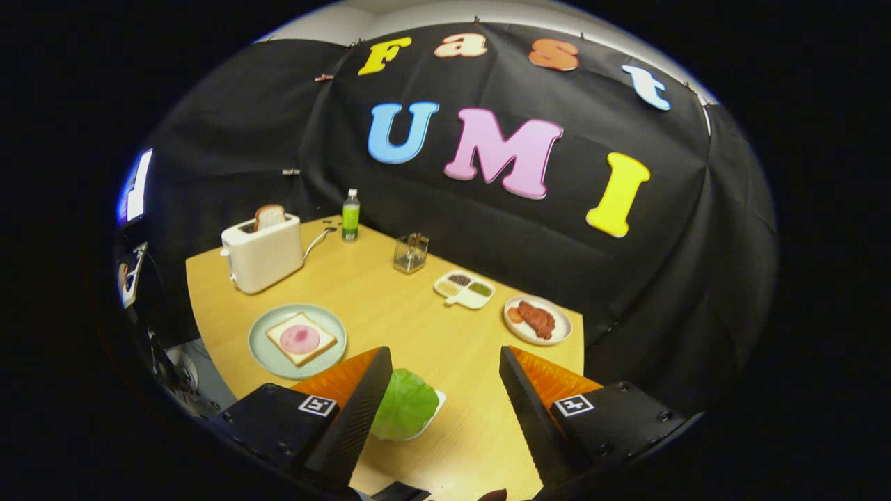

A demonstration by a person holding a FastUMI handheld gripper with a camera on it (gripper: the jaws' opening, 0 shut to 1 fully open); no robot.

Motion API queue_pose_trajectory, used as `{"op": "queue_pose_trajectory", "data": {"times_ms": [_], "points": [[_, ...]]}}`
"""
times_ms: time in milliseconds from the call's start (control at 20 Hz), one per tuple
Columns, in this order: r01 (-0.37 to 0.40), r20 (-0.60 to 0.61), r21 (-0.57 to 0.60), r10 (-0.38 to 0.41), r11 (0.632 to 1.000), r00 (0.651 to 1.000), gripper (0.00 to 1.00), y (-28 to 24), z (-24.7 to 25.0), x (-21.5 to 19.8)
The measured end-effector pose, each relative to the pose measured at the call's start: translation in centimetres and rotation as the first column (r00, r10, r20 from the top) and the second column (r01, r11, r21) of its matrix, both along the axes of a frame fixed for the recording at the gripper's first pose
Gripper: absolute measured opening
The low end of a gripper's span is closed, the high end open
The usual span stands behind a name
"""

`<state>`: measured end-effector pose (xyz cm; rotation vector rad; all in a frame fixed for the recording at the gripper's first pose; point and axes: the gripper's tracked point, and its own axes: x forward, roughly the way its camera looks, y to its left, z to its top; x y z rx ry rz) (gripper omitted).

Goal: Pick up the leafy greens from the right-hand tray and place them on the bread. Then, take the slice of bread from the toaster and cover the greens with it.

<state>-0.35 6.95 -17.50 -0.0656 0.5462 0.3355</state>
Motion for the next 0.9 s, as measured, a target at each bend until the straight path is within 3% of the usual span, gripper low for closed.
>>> {"op": "queue_pose_trajectory", "data": {"times_ms": [200, 550, 850, 900], "points": [[-0.055, -0.184, 0.015, 0.057, 0.998, 0.981, 0.94, 2.7, -6.6, -1.1], [-0.093, -0.390, 0.013, 0.090, 0.996, 0.916, 0.85, 5.7, -16.2, -1.9], [-0.116, -0.503, 0.043, 0.121, 0.992, 0.856, 0.75, 6.9, -19.6, -2.5], [-0.108, -0.495, 0.055, 0.121, 0.993, 0.860, 0.71, 7.0, -19.4, -2.1]]}}
